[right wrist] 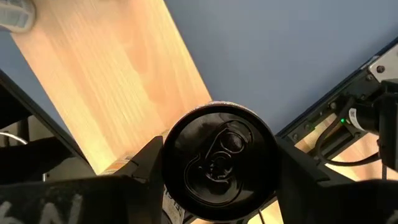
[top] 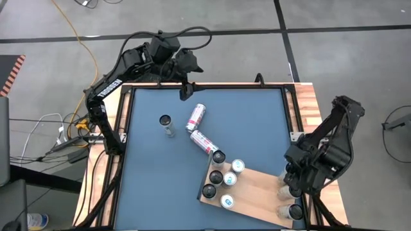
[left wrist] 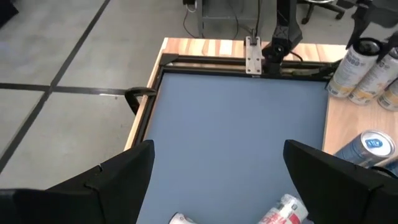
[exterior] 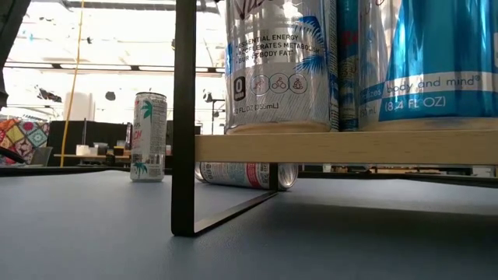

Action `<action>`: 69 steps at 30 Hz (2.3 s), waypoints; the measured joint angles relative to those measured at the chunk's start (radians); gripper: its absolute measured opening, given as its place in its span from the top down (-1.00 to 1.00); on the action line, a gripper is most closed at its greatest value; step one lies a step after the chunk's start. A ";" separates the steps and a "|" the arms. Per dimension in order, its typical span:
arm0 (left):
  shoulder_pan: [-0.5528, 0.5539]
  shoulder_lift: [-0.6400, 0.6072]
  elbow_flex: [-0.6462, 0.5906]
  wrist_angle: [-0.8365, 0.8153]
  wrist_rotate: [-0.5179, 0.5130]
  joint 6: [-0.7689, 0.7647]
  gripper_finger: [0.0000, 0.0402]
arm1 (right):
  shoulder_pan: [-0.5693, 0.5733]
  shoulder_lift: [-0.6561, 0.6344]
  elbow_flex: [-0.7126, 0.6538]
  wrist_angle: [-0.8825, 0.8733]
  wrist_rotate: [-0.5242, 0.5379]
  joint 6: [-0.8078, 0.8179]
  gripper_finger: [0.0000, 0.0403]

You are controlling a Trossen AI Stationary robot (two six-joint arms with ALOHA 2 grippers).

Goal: Place canned beverage on shelf
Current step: Put the white yellow soda can on the shelf

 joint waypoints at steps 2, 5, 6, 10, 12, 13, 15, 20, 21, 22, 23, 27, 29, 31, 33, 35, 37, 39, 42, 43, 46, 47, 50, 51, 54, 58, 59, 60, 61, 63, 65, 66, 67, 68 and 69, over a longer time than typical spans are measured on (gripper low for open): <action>0.000 0.000 0.000 0.006 0.000 -0.001 -0.71 | 0.009 0.010 -0.002 0.001 0.000 0.010 -0.01; 0.000 0.000 0.000 0.007 0.000 -0.016 -0.71 | 0.021 0.018 -0.029 0.004 0.000 0.052 -0.01; 0.000 0.000 0.000 0.007 0.000 -0.020 -0.71 | 0.028 0.019 -0.040 0.004 -0.001 0.072 -0.01; 0.000 0.000 0.000 0.007 0.000 -0.030 -0.71 | 0.058 0.016 -0.056 0.002 0.009 0.123 -0.01; 0.000 0.000 0.000 0.007 0.000 -0.035 -0.71 | 0.064 0.015 -0.056 0.000 0.020 0.125 -0.01; 0.000 0.000 0.000 0.008 0.000 -0.037 -0.71 | 0.064 0.014 -0.057 0.000 0.023 0.125 -0.01; 0.000 0.000 0.000 0.007 0.000 -0.040 -0.71 | 0.065 0.014 -0.057 0.000 0.022 0.125 -0.01; 0.000 0.000 0.000 0.008 0.000 -0.041 -0.71 | 0.085 0.017 -0.057 0.001 0.024 0.133 -0.01; 0.000 0.000 0.000 0.007 0.000 -0.041 -0.71 | 0.087 0.017 -0.057 0.001 0.025 0.134 -0.01; 0.000 0.000 0.000 0.007 0.000 -0.041 -0.71 | 0.089 0.017 -0.057 0.001 0.027 0.134 -0.01; 0.000 0.000 0.000 0.007 0.000 -0.041 -0.71 | 0.088 0.017 -0.057 0.001 0.027 0.134 -0.01; 0.000 0.000 0.000 0.007 -0.004 -0.045 -0.71 | 0.089 0.017 -0.058 -0.001 0.041 0.134 -0.01; 0.000 0.000 0.000 0.008 -0.018 -0.045 -0.71 | 0.090 0.018 -0.058 -0.001 0.047 0.133 -0.01; 0.000 0.000 0.000 0.008 -0.025 -0.049 -0.71 | 0.090 0.018 -0.058 -0.001 0.048 0.133 -0.01; 0.000 0.000 0.000 0.007 -0.026 -0.053 -0.71 | 0.090 0.018 -0.058 -0.001 0.049 0.133 -0.01; 0.000 0.000 0.000 0.007 -0.027 -0.053 -0.71 | 0.090 0.018 -0.058 -0.001 0.059 0.125 -0.01; 0.000 0.000 0.000 0.007 -0.026 -0.054 -0.71 | 0.090 0.019 -0.059 0.000 0.086 0.123 -0.01; 0.000 0.000 0.000 0.008 -0.027 -0.057 -0.71 | 0.089 0.021 -0.061 0.000 0.126 0.121 -0.01; 0.000 0.000 0.000 0.008 -0.027 -0.062 -0.71 | 0.087 0.028 -0.061 0.000 0.147 0.116 -0.01; 0.000 0.000 0.000 0.008 -0.026 -0.063 -0.71 | 0.087 0.034 -0.061 -0.002 0.147 0.114 -0.01; 0.000 0.000 0.000 0.008 -0.027 -0.063 -0.71 | 0.100 0.053 -0.058 0.001 0.139 0.115 -0.01; 0.000 0.000 0.000 0.008 -0.027 -0.064 -0.71 | 0.107 0.061 -0.056 0.000 0.136 0.117 -0.01; 0.000 0.000 0.000 0.009 -0.027 -0.068 -0.71 | 0.121 0.080 -0.051 0.000 0.137 0.131 -0.01; 0.000 0.000 0.000 0.009 -0.027 -0.068 -0.71 | 0.121 0.087 -0.047 -0.002 0.136 0.136 -0.01; -0.001 0.000 0.000 0.022 -0.037 -0.076 -0.71 | 0.121 0.100 -0.030 -0.003 0.129 0.137 -0.03; -0.002 0.000 0.000 0.038 -0.043 -0.082 -0.71 | 0.122 0.100 -0.024 -0.001 0.116 0.133 -0.03; -0.002 0.000 0.000 0.039 -0.044 -0.082 -0.71 | 0.121 0.100 -0.024 -0.001 0.114 0.133 -0.03; -0.002 0.000 0.000 0.039 -0.043 -0.083 -0.71 | 0.121 0.100 -0.024 -0.001 0.112 0.135 -0.03; -0.002 0.000 0.000 0.038 -0.044 -0.084 -0.71 | 0.122 0.100 -0.024 -0.001 0.111 0.141 -0.03; -0.002 0.000 0.000 0.038 -0.043 -0.090 -0.71 | 0.128 0.100 -0.024 -0.001 0.111 0.146 -0.03; -0.002 0.000 0.000 0.038 -0.044 -0.090 -0.71 | 0.134 0.100 -0.024 0.000 0.111 0.148 -0.03; -0.002 0.000 0.000 0.038 -0.044 -0.090 -0.71 | 0.138 0.100 -0.024 0.000 0.111 0.150 -0.03; -0.002 0.000 0.000 0.038 -0.043 -0.090 -0.71 | 0.142 0.100 -0.024 -0.001 0.111 0.158 -0.03; -0.002 0.000 0.000 0.038 -0.044 -0.090 -0.71 | 0.149 0.100 -0.024 -0.001 0.111 0.170 -0.03; -0.002 0.000 0.000 0.038 -0.043 -0.093 -0.71 | 0.155 0.100 -0.024 -0.001 0.111 0.183 -0.03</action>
